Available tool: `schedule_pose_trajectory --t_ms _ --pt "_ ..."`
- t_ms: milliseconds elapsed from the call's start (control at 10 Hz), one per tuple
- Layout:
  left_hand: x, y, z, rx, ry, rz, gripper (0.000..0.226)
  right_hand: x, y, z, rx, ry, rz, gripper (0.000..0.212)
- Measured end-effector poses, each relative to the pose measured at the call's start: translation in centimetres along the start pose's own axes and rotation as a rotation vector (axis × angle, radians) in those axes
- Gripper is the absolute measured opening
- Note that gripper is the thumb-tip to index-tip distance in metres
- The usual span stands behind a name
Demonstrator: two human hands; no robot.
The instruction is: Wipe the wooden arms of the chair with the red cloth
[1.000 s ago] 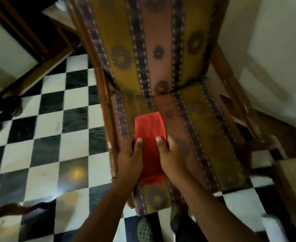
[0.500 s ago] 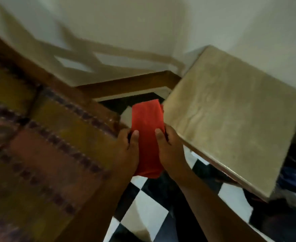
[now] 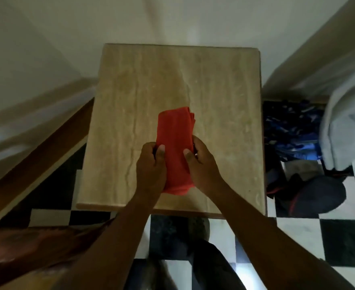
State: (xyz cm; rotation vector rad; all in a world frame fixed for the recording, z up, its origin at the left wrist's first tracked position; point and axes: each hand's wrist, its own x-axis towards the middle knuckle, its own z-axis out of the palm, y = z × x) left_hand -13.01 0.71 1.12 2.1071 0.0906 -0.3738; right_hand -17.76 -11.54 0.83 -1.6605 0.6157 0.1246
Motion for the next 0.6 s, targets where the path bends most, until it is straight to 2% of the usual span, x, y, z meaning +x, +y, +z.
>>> schedule_pose_trajectory --t_ms 100,200,300,400,500,600 --pt "2.1 -1.6 2.6 0.055 -0.059 -0.027 0.012 2.5 2.6 -0.5 -0.081 0.042 0.051 0.044" --pt "3.5 -4.3 3.6 0.175 -0.193 -0.144 0.025 3.5 4.8 -0.7 -0.221 -0.035 0.133 0.066" --pt "3.8 -6.0 3.2 0.239 -0.258 -0.201 0.032 3.6 5.8 -0.4 -0.414 -0.075 0.172 0.071" --pt "3.7 -5.6 1.8 0.267 -0.331 -0.197 0.037 3.0 4.7 -0.1 -0.515 -0.079 0.222 0.070" --pt "3.5 -4.7 -0.3 0.396 -0.434 -0.142 0.056 1.6 3.2 -0.4 -0.704 -0.075 0.264 0.074" --pt "3.3 -2.2 -3.5 0.633 -0.467 -0.008 0.077 0.2 0.2 -1.6 -0.779 -0.097 0.278 0.097"
